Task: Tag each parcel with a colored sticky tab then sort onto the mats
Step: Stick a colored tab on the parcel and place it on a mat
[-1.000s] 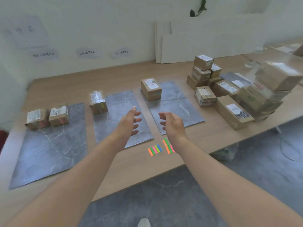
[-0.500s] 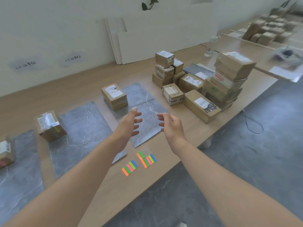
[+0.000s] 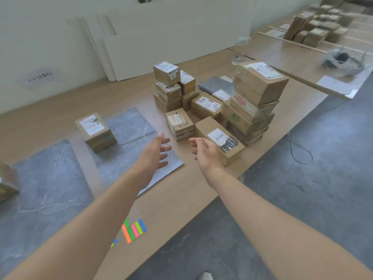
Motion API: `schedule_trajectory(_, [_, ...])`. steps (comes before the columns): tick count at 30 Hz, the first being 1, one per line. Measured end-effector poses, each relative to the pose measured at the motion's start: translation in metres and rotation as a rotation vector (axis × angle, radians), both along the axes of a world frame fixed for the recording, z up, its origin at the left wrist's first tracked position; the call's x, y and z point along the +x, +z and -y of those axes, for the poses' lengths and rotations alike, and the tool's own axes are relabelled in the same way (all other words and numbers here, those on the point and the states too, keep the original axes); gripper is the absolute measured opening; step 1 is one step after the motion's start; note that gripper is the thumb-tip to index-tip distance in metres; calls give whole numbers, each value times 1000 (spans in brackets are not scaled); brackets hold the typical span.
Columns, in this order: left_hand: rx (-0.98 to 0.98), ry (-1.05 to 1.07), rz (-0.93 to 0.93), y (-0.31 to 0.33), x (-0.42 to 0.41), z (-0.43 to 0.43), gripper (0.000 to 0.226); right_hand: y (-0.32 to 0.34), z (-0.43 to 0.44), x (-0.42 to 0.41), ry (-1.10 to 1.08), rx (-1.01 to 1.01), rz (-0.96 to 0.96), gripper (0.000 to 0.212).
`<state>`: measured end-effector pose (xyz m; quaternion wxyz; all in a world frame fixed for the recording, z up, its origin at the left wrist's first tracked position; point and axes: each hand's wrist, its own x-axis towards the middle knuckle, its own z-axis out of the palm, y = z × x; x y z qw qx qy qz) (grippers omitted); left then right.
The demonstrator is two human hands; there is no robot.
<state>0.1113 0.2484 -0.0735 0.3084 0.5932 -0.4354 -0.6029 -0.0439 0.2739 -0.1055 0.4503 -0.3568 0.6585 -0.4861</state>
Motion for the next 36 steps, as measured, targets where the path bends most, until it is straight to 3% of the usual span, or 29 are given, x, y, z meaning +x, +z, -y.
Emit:
schedule_trajectory(10, [29,52,-3,-11,-54,77,43,-14,84,-57,5,50,10,27])
schedule_trajectory(27, [155,132,-15,-90,-54,220,51,-75,240,-57,71,204,-70,27])
schedule_trajectory(36, [214,242,-38,-138,-67,259,49,-116,296,-61,140,241,-158,41])
